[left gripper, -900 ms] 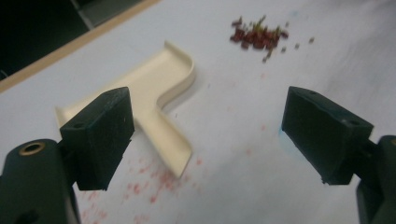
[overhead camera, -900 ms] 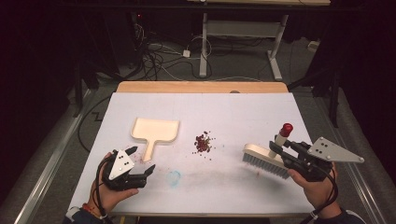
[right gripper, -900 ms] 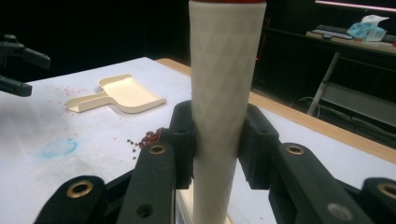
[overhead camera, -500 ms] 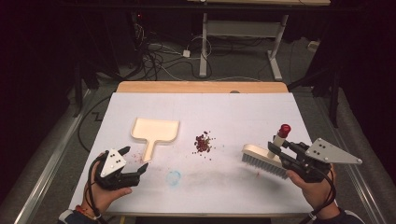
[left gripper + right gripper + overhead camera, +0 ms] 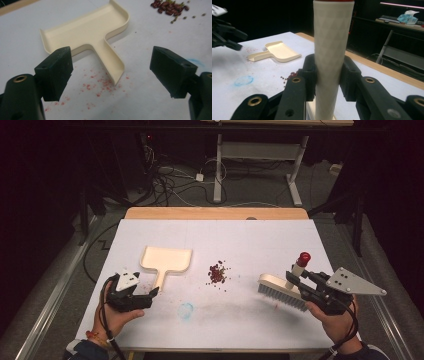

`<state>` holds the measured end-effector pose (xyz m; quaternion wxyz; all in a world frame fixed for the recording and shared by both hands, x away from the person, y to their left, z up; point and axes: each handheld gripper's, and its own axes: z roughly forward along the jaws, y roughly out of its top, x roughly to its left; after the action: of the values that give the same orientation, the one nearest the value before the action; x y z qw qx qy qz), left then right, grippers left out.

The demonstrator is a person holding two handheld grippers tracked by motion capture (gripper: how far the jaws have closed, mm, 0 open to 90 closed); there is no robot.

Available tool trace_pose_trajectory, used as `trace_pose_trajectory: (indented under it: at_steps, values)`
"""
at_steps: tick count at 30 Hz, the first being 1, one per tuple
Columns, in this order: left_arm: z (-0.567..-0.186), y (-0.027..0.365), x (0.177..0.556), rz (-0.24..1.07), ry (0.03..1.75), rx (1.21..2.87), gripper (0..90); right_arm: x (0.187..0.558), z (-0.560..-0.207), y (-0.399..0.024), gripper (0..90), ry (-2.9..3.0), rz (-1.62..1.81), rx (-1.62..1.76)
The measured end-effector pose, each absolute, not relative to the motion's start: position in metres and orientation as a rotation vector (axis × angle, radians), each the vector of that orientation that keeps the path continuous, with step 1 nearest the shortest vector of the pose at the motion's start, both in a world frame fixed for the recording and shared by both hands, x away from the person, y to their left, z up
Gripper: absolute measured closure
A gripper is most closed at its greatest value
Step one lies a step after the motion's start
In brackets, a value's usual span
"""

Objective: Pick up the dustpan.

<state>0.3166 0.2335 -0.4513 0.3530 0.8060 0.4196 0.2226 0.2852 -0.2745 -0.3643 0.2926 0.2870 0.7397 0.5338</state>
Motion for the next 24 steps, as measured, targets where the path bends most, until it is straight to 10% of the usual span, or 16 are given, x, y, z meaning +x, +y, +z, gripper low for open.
trace_pose_trajectory:
  at_steps: [12, 24]
  values:
    - [-0.491, 0.219, 0.377, 0.368, 1.288, 2.113, 31.9, 0.285, -0.363, -0.276, 70.1, 1.959, 1.442, 0.766]
    - [-0.49, 0.209, 0.395, 0.433, 1.364, 2.102, 56.5, 0.285, -0.364, -0.274, 70.1, 1.974, 1.434, 0.759]
